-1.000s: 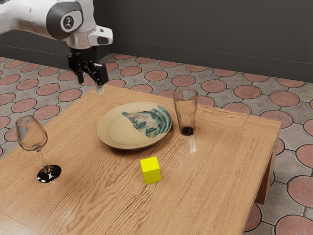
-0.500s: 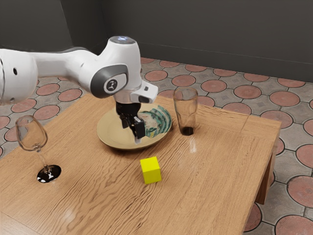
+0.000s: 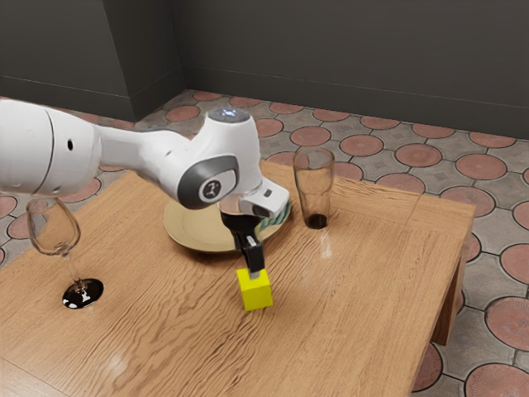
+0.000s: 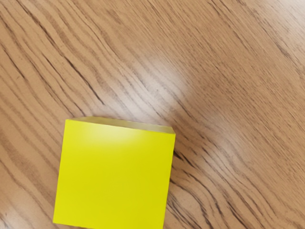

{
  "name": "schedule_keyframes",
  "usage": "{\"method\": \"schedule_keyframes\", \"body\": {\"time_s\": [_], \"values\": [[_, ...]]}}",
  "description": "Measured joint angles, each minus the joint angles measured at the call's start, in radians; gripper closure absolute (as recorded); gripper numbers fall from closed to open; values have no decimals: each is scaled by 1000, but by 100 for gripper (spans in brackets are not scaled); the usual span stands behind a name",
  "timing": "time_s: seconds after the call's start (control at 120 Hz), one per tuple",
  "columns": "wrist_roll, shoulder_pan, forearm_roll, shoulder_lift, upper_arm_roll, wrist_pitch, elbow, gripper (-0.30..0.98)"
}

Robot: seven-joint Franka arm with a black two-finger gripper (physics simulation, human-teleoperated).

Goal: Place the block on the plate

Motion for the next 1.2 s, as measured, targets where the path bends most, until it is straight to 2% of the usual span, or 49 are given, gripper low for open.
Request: {"method": "schedule_keyframes", "body": {"time_s": [0.333,1.0,1.2], "values": [[109,103,4,101,-76,55,23,0],[223,139,4,240,-100,119,77,0],[239,138,6,249,-100,136,80,16]]}}
